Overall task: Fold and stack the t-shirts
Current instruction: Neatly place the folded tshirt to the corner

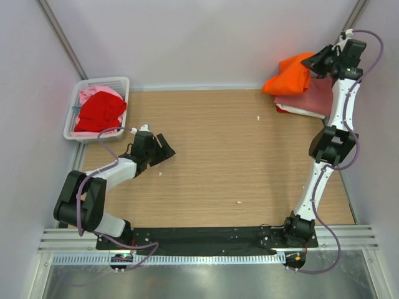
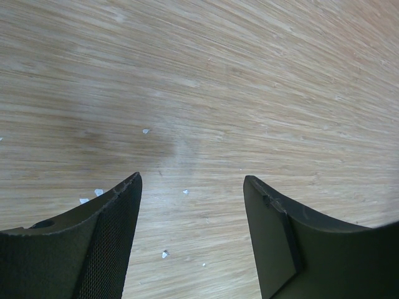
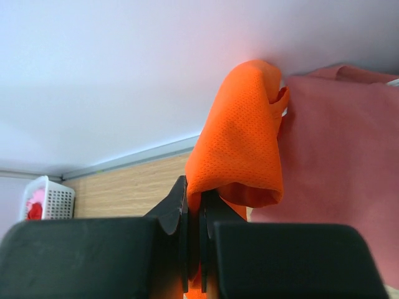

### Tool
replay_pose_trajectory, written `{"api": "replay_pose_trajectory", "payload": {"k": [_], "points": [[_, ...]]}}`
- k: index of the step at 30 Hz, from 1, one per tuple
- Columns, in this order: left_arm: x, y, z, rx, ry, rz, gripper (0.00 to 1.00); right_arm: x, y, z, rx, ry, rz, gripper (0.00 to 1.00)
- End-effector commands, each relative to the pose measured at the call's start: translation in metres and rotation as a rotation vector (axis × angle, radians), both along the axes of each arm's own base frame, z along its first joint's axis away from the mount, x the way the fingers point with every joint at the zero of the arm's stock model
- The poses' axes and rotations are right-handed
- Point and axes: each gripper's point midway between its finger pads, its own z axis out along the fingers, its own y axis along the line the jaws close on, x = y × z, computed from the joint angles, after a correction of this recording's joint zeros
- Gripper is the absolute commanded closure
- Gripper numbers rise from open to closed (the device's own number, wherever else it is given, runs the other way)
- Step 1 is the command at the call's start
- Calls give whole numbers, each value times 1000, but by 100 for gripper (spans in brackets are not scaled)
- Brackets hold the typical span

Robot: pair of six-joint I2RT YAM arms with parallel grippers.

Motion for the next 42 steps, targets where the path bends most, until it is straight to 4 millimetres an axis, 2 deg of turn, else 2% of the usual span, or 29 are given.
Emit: {"api": "replay_pose_trajectory", "payload": {"k": [1,4,6,13,16,19,22,23,27,29,31,33,36,37,42], "points": [[13,-2,21,-11,-73,16,33,-10,-29,67,29,-178,-2,99],[14,-1,21,-8,-74,20,33,-12,-48,61,89,-179,-4,99],[14,-2,21,-9,-70,17,33,-11,-56,50,106,-164,-3,99],[13,-3,21,-10,-65,12,33,-3,-69,8,132,-98,-13,99],[14,-2,20,-7,-64,16,33,-4,-71,7,126,-90,-24,98],[14,-3,20,-5,-67,16,33,-5,-61,20,136,-113,0,98],[14,-4,21,-4,-69,14,33,-7,-30,45,159,-149,69,99],[14,-4,22,-4,-72,14,33,-9,-12,57,161,-166,101,99],[15,-4,22,-6,-73,14,33,-17,30,85,184,-194,185,99],[14,-4,21,-3,-69,11,33,-24,43,99,214,-213,231,99],[14,-4,21,-3,-71,9,33,-29,45,112,225,-243,253,99],[14,-4,21,-3,-72,10,34,-29,39,114,221,-249,234,99],[14,-4,21,-3,-71,10,33,-25,14,102,223,-228,177,99],[14,-4,22,-4,-74,11,34,-22,0,90,231,-211,156,99],[14,-4,21,-3,-73,8,33,-11,-35,44,265,-145,99,98]]}}
